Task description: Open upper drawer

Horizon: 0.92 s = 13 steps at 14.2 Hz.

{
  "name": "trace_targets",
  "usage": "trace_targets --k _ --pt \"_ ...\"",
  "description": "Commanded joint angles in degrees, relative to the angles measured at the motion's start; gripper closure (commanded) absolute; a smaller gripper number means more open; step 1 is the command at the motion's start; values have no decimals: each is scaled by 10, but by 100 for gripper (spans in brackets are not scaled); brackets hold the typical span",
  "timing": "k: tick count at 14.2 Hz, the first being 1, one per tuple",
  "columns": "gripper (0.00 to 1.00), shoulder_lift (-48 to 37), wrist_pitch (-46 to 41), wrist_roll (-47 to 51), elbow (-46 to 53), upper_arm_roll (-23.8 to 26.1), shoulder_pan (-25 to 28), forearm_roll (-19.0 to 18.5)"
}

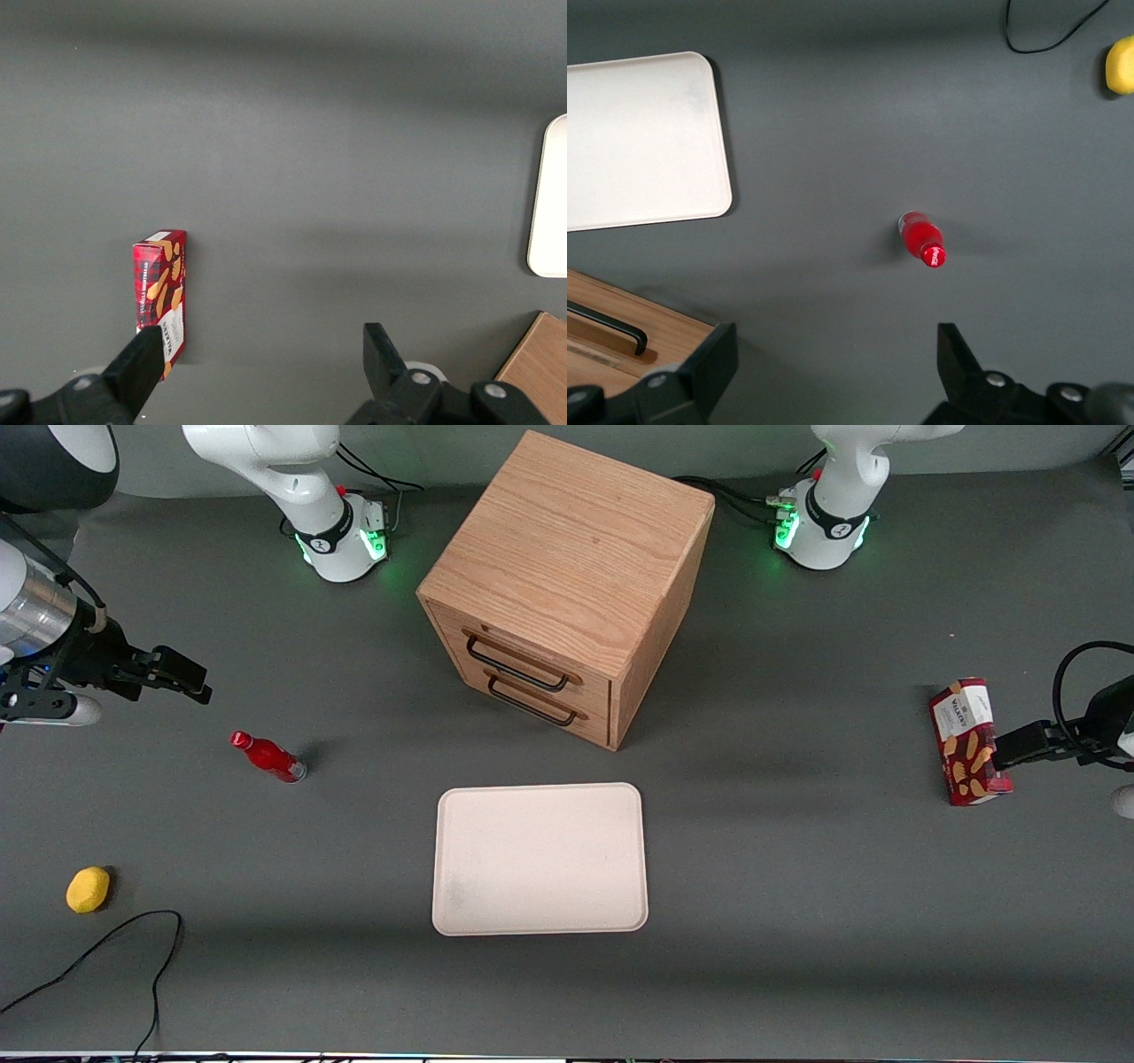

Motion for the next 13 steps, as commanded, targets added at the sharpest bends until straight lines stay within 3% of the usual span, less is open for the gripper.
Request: trace_targets --k 1,4,7,11,13 --pt "0 8 -12 -10 16 1 0 -10" --pt "0 39 -10 -9 63 10 3 -8" --pt "0 84 -8 -10 102 64 5 -1" --pt "0 110 -5 -12 120 186 9 8" --pt "0 126 -5 -102 120 253 9 8"
